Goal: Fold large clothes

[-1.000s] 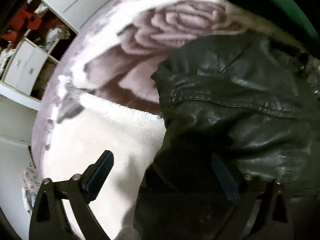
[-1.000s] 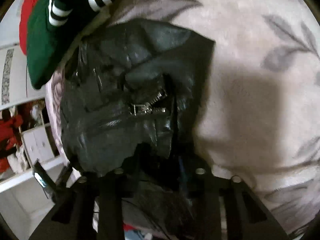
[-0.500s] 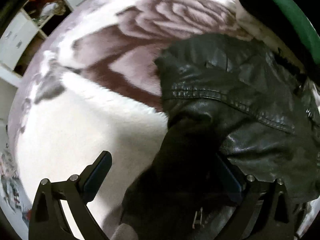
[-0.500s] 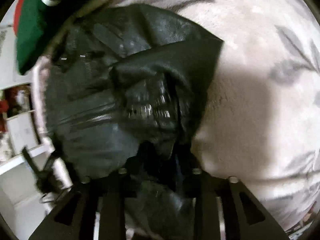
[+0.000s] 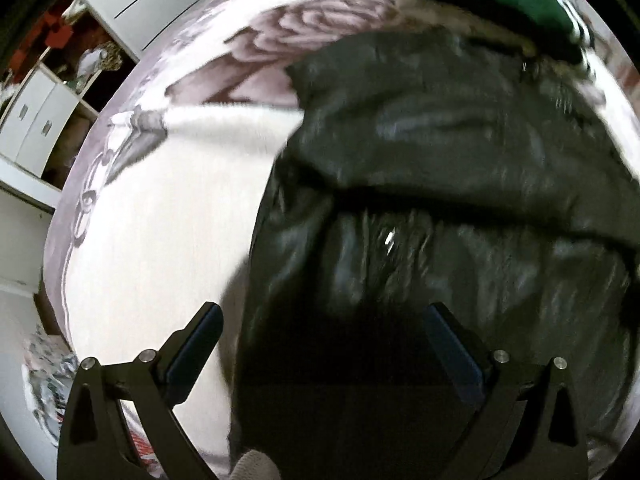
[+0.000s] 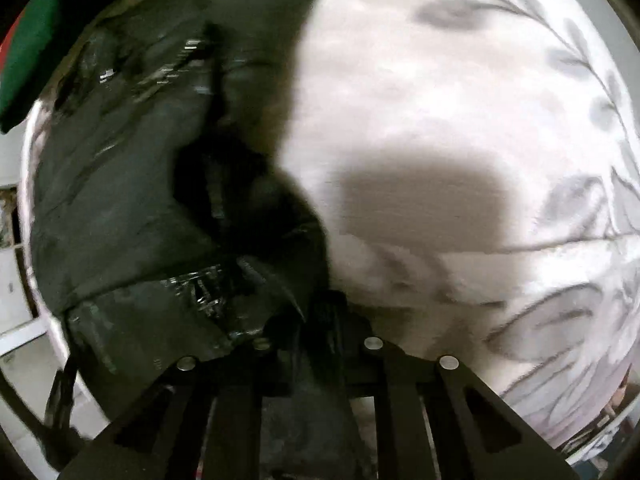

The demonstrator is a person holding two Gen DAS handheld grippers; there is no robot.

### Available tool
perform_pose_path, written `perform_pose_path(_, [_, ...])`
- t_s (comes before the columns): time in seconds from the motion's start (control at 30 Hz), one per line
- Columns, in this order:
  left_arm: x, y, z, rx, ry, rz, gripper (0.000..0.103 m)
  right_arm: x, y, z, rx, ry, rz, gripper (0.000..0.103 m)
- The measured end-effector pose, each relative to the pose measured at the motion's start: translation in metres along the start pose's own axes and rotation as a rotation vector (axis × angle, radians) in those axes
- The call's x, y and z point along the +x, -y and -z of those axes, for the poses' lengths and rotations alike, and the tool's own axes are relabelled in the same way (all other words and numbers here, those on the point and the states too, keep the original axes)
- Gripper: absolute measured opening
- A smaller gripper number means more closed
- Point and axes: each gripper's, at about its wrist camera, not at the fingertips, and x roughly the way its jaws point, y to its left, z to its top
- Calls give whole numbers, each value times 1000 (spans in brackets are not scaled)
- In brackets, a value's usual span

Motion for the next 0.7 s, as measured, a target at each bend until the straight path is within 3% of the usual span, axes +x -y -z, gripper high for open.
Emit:
perform_pose_path(0.1, [1,0,12,-5,-27,2,103,3,-7,2,-46,-43,13,13])
perform_pose_path(0.17, [-7,3,16,-7,-10,1,103,-5,-9,-1,-69,-115,-11,21])
perform_pose_path(0.23, [-17,12,20,2,0,-6,103,-23,-4,0,-89,-153,-31,40])
perform_pose_path(0.33, [-37,39,30,-16,-21,35,103,-54,9,6,-154,-140,-6,54])
perform_pose_path(0.6, [-62,163,74,-64,-175,127,103,-99,66,-38,-246,-156,-75,60])
perform_pose_path(0.7, [-66,226,97,-34,-211,68,103,-111,91,-59,-268,-161,-82,60])
